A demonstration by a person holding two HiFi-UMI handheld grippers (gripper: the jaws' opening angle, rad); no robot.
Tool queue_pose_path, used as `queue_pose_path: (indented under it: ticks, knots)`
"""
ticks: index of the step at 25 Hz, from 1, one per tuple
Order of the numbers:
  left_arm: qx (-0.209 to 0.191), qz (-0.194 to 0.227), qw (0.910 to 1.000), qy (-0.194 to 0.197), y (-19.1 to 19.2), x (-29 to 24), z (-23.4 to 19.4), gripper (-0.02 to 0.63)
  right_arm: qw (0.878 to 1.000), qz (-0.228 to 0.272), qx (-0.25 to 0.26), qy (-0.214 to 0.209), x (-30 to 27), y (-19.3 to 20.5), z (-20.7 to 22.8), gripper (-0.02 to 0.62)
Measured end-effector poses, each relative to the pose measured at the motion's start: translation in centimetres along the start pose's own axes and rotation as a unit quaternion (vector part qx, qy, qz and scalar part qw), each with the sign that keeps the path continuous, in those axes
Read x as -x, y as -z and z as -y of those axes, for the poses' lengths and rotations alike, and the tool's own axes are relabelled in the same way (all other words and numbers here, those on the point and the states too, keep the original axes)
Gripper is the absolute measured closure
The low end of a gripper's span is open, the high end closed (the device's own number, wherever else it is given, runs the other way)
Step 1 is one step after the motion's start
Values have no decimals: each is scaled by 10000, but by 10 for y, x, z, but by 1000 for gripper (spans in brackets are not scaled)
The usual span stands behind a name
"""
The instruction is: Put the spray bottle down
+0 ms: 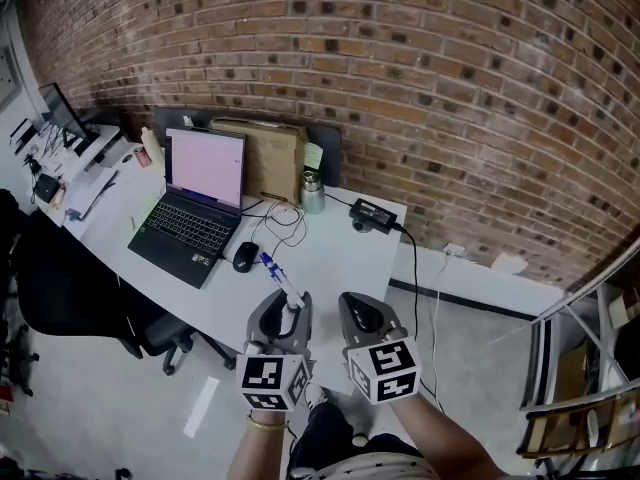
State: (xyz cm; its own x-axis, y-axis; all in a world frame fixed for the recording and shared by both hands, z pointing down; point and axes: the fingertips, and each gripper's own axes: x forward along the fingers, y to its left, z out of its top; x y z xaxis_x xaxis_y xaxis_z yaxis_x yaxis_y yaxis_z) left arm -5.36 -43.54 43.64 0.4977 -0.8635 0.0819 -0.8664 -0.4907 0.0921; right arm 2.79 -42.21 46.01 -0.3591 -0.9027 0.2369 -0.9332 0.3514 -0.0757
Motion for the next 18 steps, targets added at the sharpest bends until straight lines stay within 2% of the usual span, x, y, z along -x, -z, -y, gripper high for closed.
queue_pose_path:
  ticks: [18]
  knots:
    - [69, -150, 9999, -45, 2, 7, 2, 436, 10000, 15, -53, 50, 14, 2, -5, 597]
